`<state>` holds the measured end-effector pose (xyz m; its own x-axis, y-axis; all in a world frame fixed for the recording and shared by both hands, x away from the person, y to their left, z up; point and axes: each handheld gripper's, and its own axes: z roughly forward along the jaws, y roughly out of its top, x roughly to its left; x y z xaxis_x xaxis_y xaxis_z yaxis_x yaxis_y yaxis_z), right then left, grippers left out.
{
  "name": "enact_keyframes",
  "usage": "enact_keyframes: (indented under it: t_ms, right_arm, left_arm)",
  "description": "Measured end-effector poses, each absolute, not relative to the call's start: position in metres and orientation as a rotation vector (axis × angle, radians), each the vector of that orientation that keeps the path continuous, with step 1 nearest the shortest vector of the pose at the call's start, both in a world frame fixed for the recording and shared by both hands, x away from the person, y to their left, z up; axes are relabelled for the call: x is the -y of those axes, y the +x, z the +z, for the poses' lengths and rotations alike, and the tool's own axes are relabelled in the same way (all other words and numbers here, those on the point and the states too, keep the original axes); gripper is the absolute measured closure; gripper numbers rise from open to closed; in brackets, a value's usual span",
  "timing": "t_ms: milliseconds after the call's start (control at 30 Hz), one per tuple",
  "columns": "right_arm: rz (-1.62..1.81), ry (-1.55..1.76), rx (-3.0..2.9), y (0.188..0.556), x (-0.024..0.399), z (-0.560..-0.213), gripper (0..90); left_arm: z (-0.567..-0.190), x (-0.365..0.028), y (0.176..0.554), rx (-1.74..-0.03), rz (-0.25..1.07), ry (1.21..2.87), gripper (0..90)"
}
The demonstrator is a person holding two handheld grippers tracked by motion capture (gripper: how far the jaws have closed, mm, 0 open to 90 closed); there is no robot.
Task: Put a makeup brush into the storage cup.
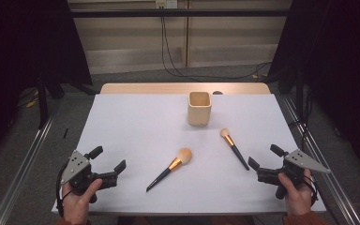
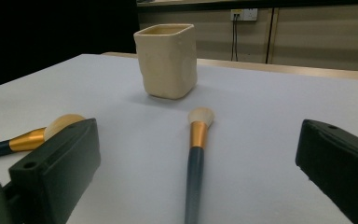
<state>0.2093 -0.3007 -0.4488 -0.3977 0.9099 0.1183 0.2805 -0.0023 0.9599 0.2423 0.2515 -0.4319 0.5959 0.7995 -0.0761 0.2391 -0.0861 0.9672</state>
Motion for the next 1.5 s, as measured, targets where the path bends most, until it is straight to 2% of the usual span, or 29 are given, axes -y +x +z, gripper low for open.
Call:
enact_keyframes:
  t_ms: [1067, 1500]
  right_arm:
    - [1.410, 1.261, -1.717, 0.207, 0.301, -0.450, 0.0]
    - [1.404, 1.256, -1.733, 0.210, 0.300, -0.452, 0.0]
  left_arm:
    - [-0.431, -0.246, 0.249, -0.850, 0.572, 1.663, 2.5]
    - [-0.416, -0.236, 0.255, -0.823, 0.571, 1.655, 2.5]
